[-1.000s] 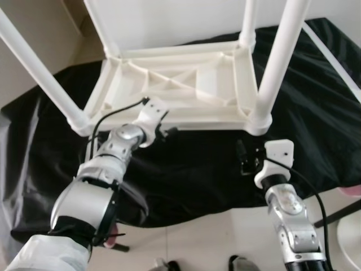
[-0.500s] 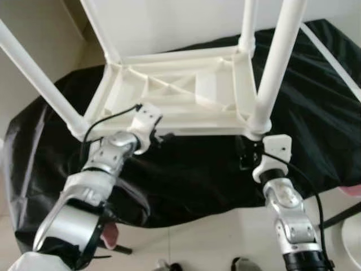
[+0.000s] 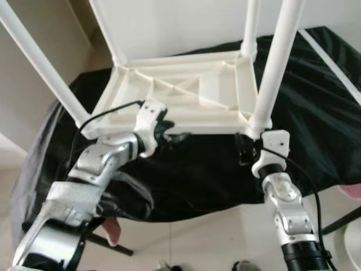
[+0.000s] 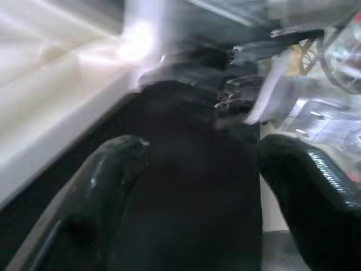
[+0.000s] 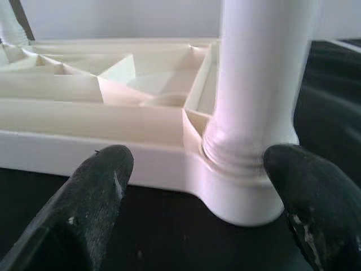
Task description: Building children table
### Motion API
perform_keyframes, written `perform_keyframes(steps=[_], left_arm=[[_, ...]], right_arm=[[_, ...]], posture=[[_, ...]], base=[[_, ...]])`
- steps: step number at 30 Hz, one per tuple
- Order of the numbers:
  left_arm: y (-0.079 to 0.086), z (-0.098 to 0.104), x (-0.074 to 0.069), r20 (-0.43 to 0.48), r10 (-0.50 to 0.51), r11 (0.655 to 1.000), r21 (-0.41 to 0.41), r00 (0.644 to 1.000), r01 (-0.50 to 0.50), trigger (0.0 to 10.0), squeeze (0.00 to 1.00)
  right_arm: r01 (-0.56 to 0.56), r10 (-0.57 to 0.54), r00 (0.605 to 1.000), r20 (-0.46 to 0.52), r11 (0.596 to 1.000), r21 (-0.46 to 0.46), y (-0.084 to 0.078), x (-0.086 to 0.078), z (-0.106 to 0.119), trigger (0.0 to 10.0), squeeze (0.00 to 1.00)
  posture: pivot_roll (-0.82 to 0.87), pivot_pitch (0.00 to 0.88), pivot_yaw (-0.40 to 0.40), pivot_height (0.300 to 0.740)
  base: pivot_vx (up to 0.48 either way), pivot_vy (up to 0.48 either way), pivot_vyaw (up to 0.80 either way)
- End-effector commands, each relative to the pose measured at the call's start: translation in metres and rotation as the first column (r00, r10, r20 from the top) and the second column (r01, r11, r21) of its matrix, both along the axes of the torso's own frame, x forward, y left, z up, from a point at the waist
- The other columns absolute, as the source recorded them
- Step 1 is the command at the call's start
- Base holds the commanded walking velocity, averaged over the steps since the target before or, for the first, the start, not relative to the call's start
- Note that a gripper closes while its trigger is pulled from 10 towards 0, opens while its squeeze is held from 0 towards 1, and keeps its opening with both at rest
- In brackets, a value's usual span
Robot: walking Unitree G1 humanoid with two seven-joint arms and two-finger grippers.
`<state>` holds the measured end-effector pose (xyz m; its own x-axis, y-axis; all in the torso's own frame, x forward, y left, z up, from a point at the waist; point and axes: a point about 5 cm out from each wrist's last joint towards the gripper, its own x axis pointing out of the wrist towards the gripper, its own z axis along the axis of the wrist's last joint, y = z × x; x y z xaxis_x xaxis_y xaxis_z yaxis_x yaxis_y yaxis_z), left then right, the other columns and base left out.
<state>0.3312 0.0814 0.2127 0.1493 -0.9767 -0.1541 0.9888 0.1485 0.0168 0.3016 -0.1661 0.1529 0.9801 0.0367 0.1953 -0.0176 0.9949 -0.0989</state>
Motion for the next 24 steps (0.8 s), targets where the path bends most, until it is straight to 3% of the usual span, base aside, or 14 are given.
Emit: perform_keyframes(steps=[1, 3, 4, 6, 7, 9, 12, 16, 18, 19, 22, 24], left_arm=[[0.013, -0.009, 0.015, 0.079, 0.137, 0.986, 0.081, 0.987, -0.143, 10.0, 0.00], [0.015, -0.019, 0.025, 0.165, 0.249, 0.953, 0.136, 0.954, -0.272, 10.0, 0.00], [0.015, -0.019, 0.025, 0.165, 0.249, 0.953, 0.136, 0.954, -0.272, 10.0, 0.00], [0.018, -0.023, 0.034, 0.220, 0.353, 0.912, 0.135, 0.910, -0.387, 10.0, 0.00], [0.018, -0.023, 0.034, 0.220, 0.353, 0.912, 0.135, 0.910, -0.387, 10.0, 0.00], [0.024, -0.024, 0.046, 0.285, 0.477, 0.839, 0.133, 0.831, -0.527, 10.0, 0.00], [0.033, -0.024, 0.056, 0.343, 0.562, 0.760, 0.147, 0.753, -0.634, 10.0, 0.00], [0.039, -0.027, 0.059, 0.312, 0.563, 0.758, 0.173, 0.765, -0.629, 10.0, 0.00], [0.043, -0.029, 0.064, 0.359, 0.580, 0.728, 0.175, 0.731, -0.663, 10.0, 0.00], [0.048, -0.029, 0.067, 0.365, 0.616, 0.695, 0.166, 0.698, -0.699, 10.0, 0.00], [0.053, -0.031, 0.069, 0.387, 0.633, 0.664, 0.173, 0.670, -0.727, 10.0, 0.00], [0.054, -0.031, 0.070, 0.393, 0.634, 0.661, 0.171, 0.666, -0.730, 10.0, 0.00]], right_arm=[[-0.020, 0.019, 1.000, 0.011, 1.000, 0.022, 0.005, 0.002, 0.001, 10.0, 0.00], [-0.031, 0.031, 0.999, 0.012, 0.999, 0.030, 0.008, 0.003, 0.000, 10.0, 0.00], [-0.031, 0.031, 0.999, 0.012, 0.999, 0.030, 0.008, 0.003, 0.000, 10.0, 0.00], [-0.051, 0.051, 0.999, 0.014, 0.998, 0.035, 0.013, 0.003, 0.001, 10.0, 0.00], [-0.051, 0.051, 0.999, 0.014, 0.998, 0.035, 0.013, 0.003, 0.001, 10.0, 0.00], [-0.078, 0.077, 0.997, 0.023, 0.996, 0.040, 0.019, 0.004, 0.003, 10.0, 0.00], [-0.098, 0.097, 0.995, 0.031, 0.994, 0.041, 0.022, 0.004, 0.005, 10.0, 0.00], [-0.102, 0.101, 0.994, 0.034, 0.994, 0.044, 0.022, 0.005, 0.005, 10.0, 0.00], [-0.105, 0.103, 0.994, 0.037, 0.994, 0.044, 0.022, 0.004, 0.005, 10.0, 0.00], [-0.110, 0.108, 0.993, 0.038, 0.993, 0.043, 0.022, 0.003, 0.005, 10.0, 0.00], [-0.116, 0.114, 0.993, 0.039, 0.992, 0.044, 0.022, 0.000, 0.005, 10.0, 0.00], [-0.115, 0.113, 0.993, 0.038, 0.992, 0.044, 0.022, -0.002, 0.005, 10.0, 0.00]], posture=[[-0.09, 0.043, 0.130, 0.740], [-0.08, 0.040, 0.126, 0.740], [-0.08, 0.040, 0.126, 0.740], [-0.08, 0.038, 0.118, 0.740], [-0.08, 0.038, 0.118, 0.740], [-0.09, 0.037, 0.116, 0.740], [-0.09, 0.040, 0.110, 0.740], [-0.09, 0.046, 0.107, 0.740], [-0.09, 0.052, 0.106, 0.740], [-0.10, 0.061, 0.108, 0.740], [-0.10, 0.072, 0.113, 0.740], [-0.11, 0.081, 0.118, 0.740]], base=[[0.000, 0.000, 0.00], [0.000, 0.000, 0.00], [0.000, 0.000, 0.00], [0.000, 0.000, 0.00], [0.000, 0.000, 0.00], [0.000, 0.000, 0.00], [0.000, 0.000, 0.00], [0.000, 0.000, 0.00], [0.000, 0.000, 0.00], [0.000, 0.000, 0.00], [0.000, 0.000, 0.00], [0.000, 0.000, 0.00]])
